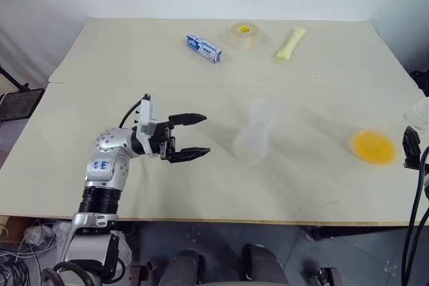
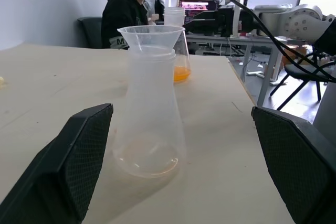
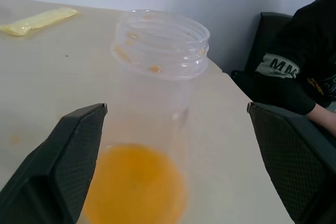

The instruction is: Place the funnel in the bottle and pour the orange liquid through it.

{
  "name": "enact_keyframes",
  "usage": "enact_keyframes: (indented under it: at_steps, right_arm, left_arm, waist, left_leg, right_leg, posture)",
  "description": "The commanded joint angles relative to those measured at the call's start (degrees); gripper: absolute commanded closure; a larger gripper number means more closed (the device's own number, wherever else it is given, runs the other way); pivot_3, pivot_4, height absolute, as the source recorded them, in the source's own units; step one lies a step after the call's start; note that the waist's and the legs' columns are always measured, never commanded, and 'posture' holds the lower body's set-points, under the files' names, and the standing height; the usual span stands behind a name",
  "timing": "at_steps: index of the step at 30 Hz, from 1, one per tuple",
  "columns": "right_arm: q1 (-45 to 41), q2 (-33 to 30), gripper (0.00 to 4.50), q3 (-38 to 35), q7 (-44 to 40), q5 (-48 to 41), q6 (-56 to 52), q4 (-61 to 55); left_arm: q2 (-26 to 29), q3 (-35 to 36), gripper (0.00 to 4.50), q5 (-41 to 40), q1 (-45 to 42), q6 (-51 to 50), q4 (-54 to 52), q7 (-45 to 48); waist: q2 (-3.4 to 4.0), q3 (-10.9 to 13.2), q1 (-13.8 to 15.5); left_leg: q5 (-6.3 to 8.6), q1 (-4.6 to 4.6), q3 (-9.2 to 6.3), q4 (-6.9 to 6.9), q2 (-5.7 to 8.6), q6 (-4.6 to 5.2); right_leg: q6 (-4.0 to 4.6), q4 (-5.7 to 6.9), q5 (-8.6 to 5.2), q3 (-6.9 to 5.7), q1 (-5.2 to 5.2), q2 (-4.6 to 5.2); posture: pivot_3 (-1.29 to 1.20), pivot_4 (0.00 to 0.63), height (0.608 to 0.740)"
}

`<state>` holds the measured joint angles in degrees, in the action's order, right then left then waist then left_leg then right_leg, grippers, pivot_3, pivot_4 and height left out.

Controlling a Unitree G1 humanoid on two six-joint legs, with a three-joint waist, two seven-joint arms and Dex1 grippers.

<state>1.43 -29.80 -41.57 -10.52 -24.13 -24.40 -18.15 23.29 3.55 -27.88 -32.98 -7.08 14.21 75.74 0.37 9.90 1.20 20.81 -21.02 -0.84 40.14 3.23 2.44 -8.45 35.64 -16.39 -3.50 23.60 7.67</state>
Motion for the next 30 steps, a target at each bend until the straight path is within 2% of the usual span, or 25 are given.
enact_keyframes:
  at_steps: [1, 15, 22, 28, 30]
  right_arm:
    - [-1.68, -1.45, 0.0, -1.19, -0.61, -0.22, 2.37, 1.56]
    - [-12.05, -6.23, 0.0, 2.01, -5.44, 1.24, 8.28, 16.53]
    - [-15.06, -6.67, 0.0, 3.59, -6.79, 1.56, 10.45, 20.99]
    - [-14.93, -5.81, 1.93, 3.97, -6.83, -0.13, 9.77, 19.25]
    - [-14.43, -5.33, 2.06, 3.78, -6.45, -0.74, 9.71, 17.41]
  left_arm:
    - [0.11, 0.57, 0.01, -1.62, -0.32, -0.03, -1.73, -0.06]
    - [1.31, 0.97, 0.01, -2.52, 2.06, -1.58, -5.39, -1.18]
    - [1.7, 1.05, 0.01, -2.71, 2.74, -1.78, -6.23, -1.79]
    - [1.67, 0.89, 0.0, -2.75, 2.71, -1.55, -6.05, -1.97]
    - [1.64, 0.83, 0.0, -2.62, 2.48, -1.31, -5.46, -1.76]
  waist:
    - [0.0, 0.0, 0.01]
    - [0.0, 0.0, -0.15]
    - [0.0, 0.0, -0.09]
    - [0.0, 0.0, -0.05]
    - [0.0, 0.0, -0.01]
  left_leg:
    - [0.0, 0.0, 0.0, 0.0, 0.0, 0.0]
    - [0.0, -0.01, 0.01, -0.01, -0.02, 0.0]
    - [0.0, -0.03, -0.01, -0.01, -0.02, 0.0]
    - [0.0, -0.04, -0.01, -0.01, -0.03, -0.01]
    - [0.0, -0.05, -0.01, 0.0, -0.03, -0.01]
  right_leg:
    - [0.0, 0.0, 0.0, 0.0, 0.0, 0.0]
    - [0.0, -0.05, 0.0, -0.01, 0.0, 0.0]
    - [0.0, -0.08, 0.0, -0.02, 0.0, 0.01]
    - [0.0, -0.1, 0.0, -0.03, 0.0, 0.01]
    - [0.0, -0.1, 0.0, -0.03, 0.0, 0.02]
  posture:
    - [0.0, 0.15, 0.74]
    - [0.0, 0.15, 0.74]
    - [0.0, 0.15, 0.74]
    - [0.0, 0.15, 0.74]
    - [0.0, 0.15, 0.74]
